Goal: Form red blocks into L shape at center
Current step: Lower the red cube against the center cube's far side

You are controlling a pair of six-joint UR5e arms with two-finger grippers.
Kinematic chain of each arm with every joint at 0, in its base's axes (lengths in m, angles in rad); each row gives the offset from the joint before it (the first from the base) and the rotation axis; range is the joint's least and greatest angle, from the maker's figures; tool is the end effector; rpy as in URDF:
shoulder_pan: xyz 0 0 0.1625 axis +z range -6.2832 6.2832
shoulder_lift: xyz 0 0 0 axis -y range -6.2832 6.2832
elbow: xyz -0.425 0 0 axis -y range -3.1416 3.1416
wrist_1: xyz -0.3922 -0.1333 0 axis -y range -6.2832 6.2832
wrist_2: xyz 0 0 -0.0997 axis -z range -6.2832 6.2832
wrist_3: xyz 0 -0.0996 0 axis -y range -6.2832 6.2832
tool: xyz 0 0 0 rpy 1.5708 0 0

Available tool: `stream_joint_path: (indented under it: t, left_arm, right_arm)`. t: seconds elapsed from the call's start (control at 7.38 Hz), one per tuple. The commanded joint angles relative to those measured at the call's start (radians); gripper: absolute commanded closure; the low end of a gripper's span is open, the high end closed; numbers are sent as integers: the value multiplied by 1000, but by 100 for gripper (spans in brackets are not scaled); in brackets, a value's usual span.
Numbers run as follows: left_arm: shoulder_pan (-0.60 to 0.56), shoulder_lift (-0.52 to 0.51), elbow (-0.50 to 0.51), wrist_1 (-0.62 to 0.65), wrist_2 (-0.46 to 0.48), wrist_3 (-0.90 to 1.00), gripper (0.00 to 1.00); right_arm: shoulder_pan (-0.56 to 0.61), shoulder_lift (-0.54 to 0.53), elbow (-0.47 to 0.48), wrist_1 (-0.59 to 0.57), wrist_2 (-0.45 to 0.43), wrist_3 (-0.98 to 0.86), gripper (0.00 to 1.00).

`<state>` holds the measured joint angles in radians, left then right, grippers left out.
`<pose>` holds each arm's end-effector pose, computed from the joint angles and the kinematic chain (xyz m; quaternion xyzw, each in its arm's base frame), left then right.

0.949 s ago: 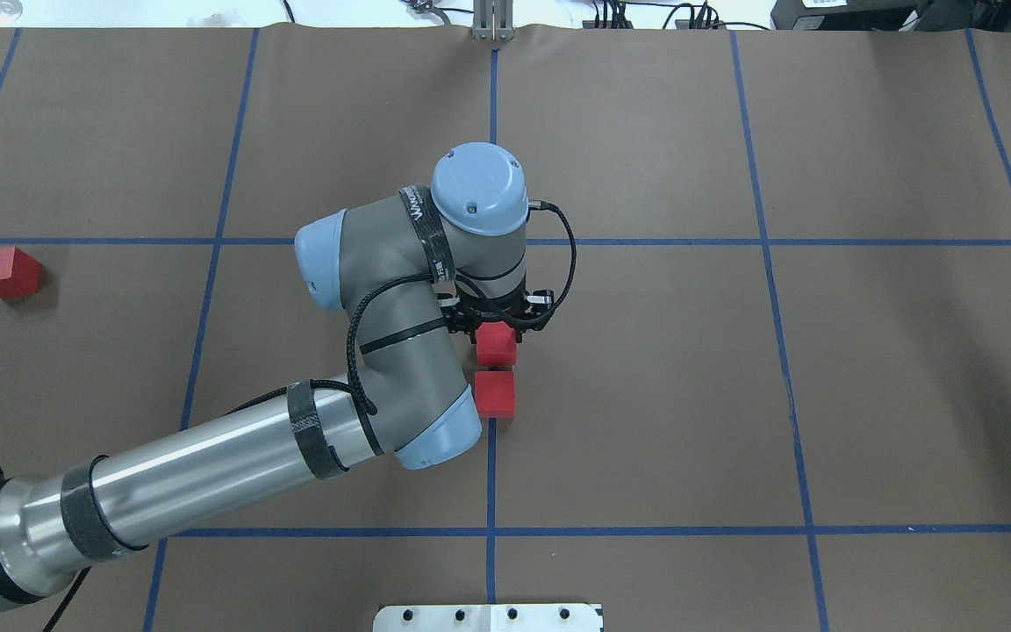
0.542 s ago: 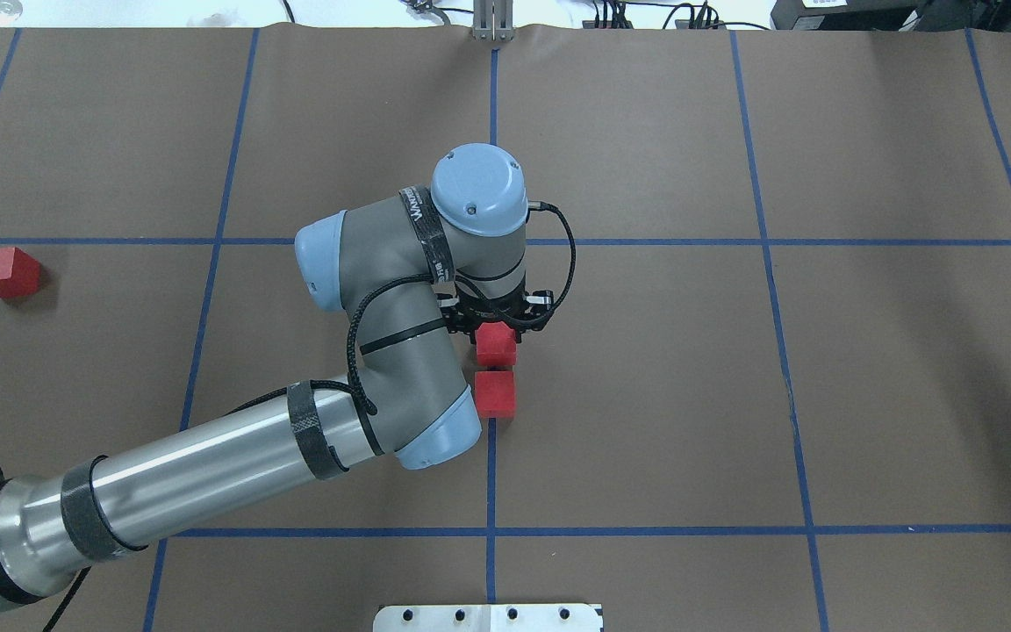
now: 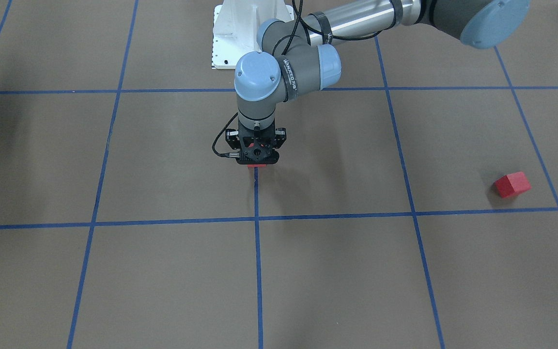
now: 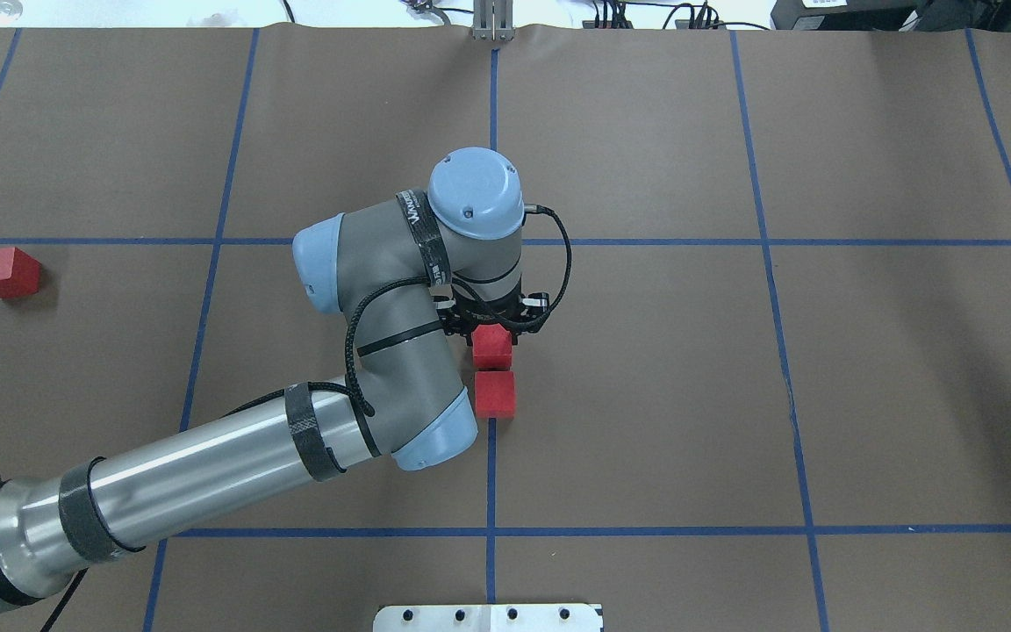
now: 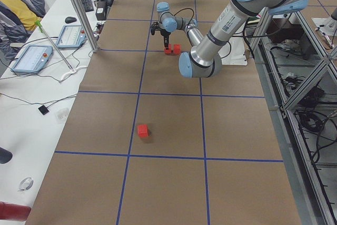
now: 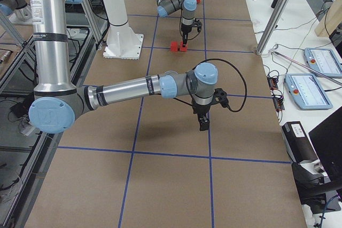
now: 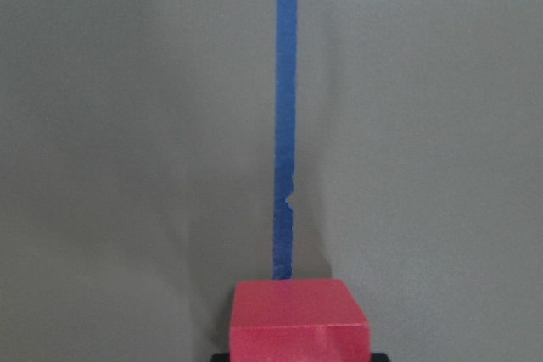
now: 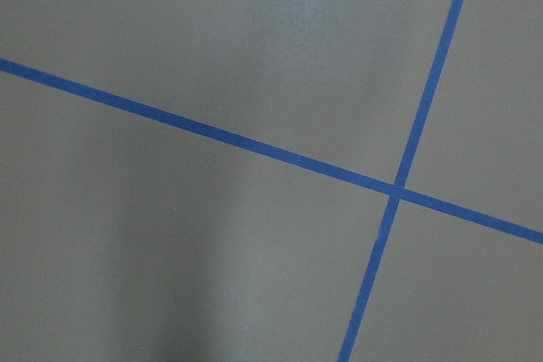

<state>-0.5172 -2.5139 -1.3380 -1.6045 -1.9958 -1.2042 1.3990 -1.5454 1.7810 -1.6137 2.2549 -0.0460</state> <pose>0.6290 -0.4639 0.1556 -0.0257 0.4052 0.0079 0.9138 -0.0170 -0.5094 0.5525 0.0695 -0.3389 -0.1340 0.9286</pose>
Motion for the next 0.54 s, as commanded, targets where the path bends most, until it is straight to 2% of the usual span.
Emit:
stream_joint_path:
  t: [0.0, 0.41]
  left_arm:
    - [0, 1, -1, 0, -1, -1, 56]
    - [0, 1, -4, 3, -1, -3, 54]
  right_arm:
    - [0, -1, 0, 0, 0, 0, 1]
    - [0, -1, 0, 0, 0, 0, 1]
